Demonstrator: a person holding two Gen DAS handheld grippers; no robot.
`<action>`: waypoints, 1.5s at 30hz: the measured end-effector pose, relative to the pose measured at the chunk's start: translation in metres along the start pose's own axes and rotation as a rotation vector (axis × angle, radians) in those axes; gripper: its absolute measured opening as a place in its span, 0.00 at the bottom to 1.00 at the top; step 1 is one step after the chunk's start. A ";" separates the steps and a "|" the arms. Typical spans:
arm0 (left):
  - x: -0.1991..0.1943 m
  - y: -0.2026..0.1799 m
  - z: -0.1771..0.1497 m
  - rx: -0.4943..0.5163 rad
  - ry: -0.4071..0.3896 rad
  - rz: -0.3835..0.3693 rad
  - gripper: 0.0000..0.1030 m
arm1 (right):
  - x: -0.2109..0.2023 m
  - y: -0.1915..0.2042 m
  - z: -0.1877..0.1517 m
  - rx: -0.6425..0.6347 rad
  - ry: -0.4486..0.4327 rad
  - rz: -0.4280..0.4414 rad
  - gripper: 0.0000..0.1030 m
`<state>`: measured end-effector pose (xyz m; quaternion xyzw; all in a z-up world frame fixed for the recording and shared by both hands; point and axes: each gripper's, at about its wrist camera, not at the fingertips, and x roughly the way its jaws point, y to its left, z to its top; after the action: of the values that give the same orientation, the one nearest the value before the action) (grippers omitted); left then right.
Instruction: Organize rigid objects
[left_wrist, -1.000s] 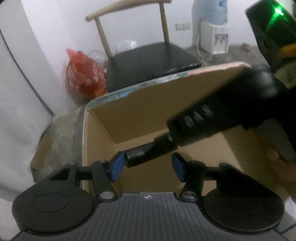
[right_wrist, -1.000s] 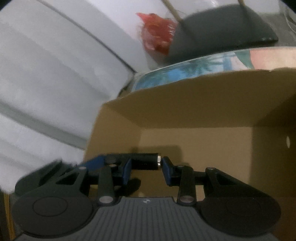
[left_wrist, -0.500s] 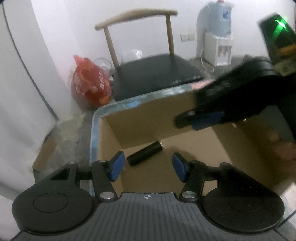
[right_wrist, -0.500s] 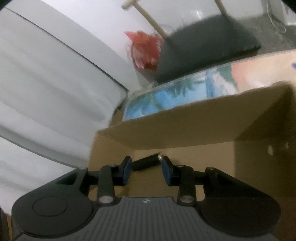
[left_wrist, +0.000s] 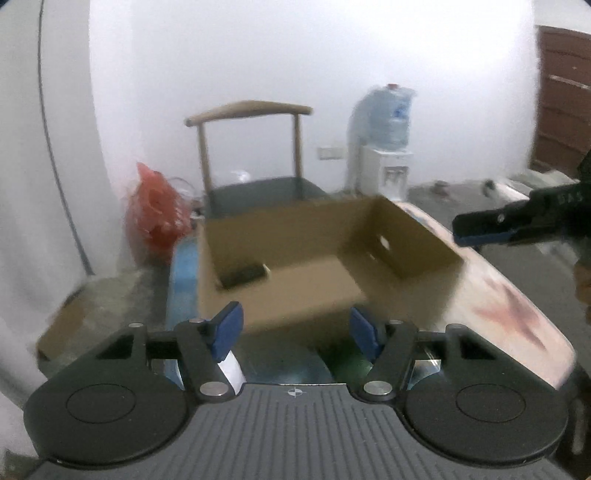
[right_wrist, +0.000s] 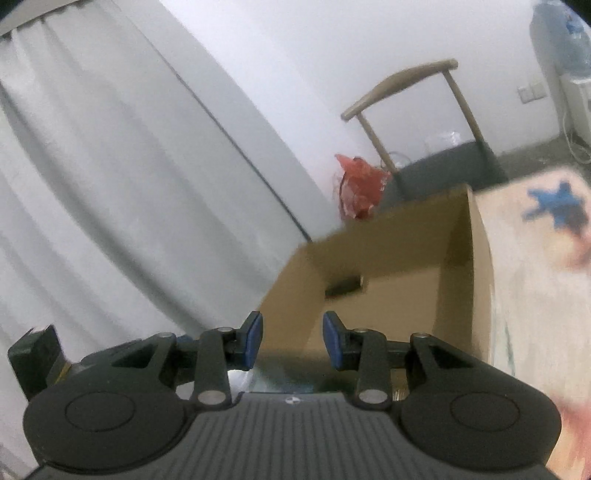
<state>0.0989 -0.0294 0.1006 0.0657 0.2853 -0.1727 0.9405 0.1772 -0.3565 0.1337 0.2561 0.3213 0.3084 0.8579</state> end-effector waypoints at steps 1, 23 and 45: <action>-0.001 -0.005 -0.012 0.000 -0.002 -0.014 0.62 | -0.002 -0.002 -0.016 0.007 0.006 0.001 0.37; 0.046 -0.074 -0.114 0.064 0.103 -0.207 0.57 | 0.036 -0.010 -0.131 -0.051 0.062 -0.225 0.38; 0.074 -0.110 -0.114 0.118 0.191 -0.257 0.57 | 0.029 -0.046 -0.150 0.088 0.108 -0.184 0.38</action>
<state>0.0580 -0.1276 -0.0383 0.1000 0.3690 -0.3011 0.8736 0.1056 -0.3318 -0.0064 0.2460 0.4025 0.2273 0.8519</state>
